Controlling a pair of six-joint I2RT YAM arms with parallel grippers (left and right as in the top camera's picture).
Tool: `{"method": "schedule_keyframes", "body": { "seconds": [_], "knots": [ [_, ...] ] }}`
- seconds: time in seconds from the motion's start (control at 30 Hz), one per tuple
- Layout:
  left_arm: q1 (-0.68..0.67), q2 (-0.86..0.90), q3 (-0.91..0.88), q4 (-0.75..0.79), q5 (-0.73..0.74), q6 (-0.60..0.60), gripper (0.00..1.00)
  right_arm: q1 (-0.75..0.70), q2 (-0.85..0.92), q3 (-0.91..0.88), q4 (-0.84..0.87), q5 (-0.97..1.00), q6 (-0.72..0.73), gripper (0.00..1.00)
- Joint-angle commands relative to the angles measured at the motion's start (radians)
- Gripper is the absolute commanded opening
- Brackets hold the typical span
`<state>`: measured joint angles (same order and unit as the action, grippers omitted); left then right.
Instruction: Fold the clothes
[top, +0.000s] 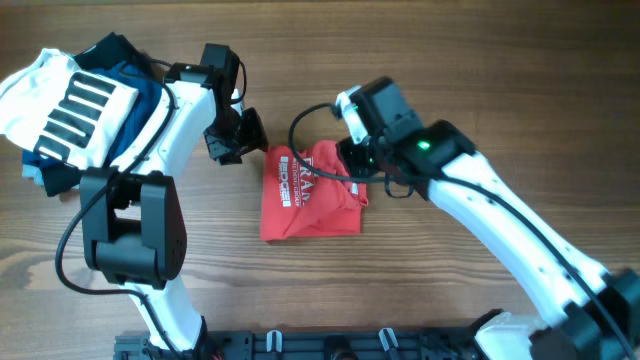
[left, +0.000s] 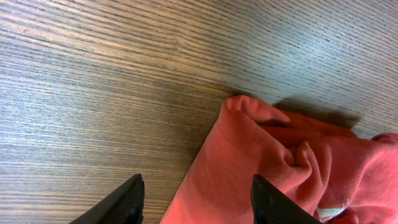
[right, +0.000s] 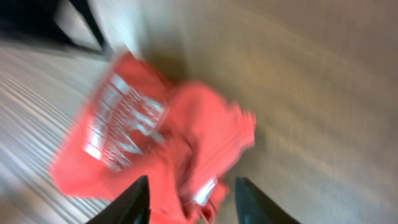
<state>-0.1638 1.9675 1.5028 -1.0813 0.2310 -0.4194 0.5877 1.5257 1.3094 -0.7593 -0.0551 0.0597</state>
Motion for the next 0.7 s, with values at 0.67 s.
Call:
{"method": "schedule_keyframes", "body": {
  "seconds": [0.67],
  "knots": [
    [0.004, 0.002, 0.003, -0.004, 0.008, 0.023, 0.55, 0.003, 0.357, 0.007, 0.106, -0.343, -0.06, 0.42]
  ]
}}
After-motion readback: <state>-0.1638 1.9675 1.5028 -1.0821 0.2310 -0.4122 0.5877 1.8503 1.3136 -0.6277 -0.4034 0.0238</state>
